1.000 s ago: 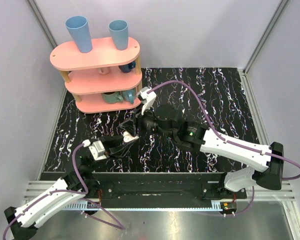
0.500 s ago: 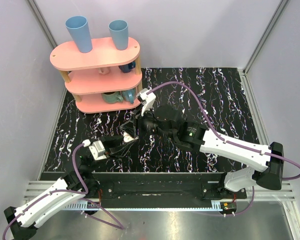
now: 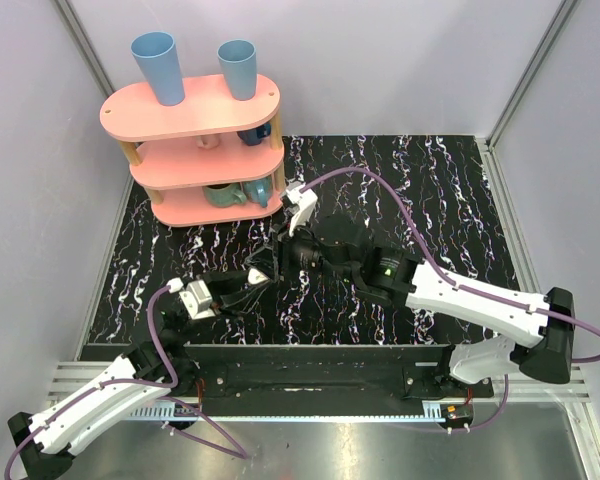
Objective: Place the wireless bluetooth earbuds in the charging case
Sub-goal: Close the charging case with the earbuds, then place the charging case with the earbuds at the center of the board.
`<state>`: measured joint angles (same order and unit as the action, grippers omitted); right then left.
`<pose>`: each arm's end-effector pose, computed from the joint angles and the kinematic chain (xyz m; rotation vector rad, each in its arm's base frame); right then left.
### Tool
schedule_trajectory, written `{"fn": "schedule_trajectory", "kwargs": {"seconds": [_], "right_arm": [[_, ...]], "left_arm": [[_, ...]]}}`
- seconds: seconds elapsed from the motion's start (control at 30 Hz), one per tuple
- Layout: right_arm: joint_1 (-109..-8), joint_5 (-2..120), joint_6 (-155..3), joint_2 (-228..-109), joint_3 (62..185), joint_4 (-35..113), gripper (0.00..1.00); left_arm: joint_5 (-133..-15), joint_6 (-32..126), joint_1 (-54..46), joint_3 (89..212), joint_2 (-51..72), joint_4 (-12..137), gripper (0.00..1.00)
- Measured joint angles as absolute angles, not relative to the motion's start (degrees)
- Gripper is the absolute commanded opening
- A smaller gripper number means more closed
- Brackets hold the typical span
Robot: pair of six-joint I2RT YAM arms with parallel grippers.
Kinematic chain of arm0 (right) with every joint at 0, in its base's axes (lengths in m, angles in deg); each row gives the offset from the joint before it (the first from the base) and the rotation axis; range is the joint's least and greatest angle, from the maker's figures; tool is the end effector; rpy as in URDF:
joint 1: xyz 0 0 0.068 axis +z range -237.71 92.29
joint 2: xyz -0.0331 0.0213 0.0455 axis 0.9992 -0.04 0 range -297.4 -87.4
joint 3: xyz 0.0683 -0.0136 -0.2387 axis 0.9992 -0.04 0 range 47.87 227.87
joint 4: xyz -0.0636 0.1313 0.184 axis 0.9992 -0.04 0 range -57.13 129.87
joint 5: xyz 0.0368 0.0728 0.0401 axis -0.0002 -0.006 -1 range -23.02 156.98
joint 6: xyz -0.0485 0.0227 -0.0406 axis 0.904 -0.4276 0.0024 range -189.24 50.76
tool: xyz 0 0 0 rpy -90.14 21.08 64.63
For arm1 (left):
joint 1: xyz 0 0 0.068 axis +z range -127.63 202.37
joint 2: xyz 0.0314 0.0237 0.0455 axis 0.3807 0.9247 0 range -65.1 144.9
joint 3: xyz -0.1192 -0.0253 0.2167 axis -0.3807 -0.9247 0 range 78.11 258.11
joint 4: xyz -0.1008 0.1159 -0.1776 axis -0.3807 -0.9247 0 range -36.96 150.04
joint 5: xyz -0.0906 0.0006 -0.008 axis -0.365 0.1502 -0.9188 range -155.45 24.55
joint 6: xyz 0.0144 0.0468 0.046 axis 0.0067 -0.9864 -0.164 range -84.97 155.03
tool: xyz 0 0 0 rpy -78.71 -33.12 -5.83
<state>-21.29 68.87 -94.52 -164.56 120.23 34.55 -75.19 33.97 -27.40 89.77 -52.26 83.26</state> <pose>0.1268 0.2863 0.3658 -0.6396 1.7791 1.1137 0.0719 -0.0992 0.2697 0.6655 1.0397 -0.8446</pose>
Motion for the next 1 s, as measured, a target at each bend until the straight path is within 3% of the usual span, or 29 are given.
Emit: {"fn": "schedule_trajectory", "kwargs": {"seconds": [0.4,0.53,0.83,1.0], "right_arm": [[-21.5,66.4,-97.3,-161.5,115.9,36.7,0.43],[-21.5,66.7,-97.5,-160.1,114.9,37.2,0.48],[-21.5,79.9,-95.7,-153.5,110.5,36.6,0.58],[-21.8,86.5,-95.1,-149.6,109.3,36.6,0.85]], "left_arm": [[-74.2,33.7,-27.7,89.7,-53.5,82.4,0.0],[-73.9,33.6,-27.7,89.7,-53.5,82.4,0.0],[-68.4,35.2,-27.6,91.3,-52.3,77.8,0.0],[-65.4,38.7,-27.6,91.3,-51.1,76.2,0.0]]}}
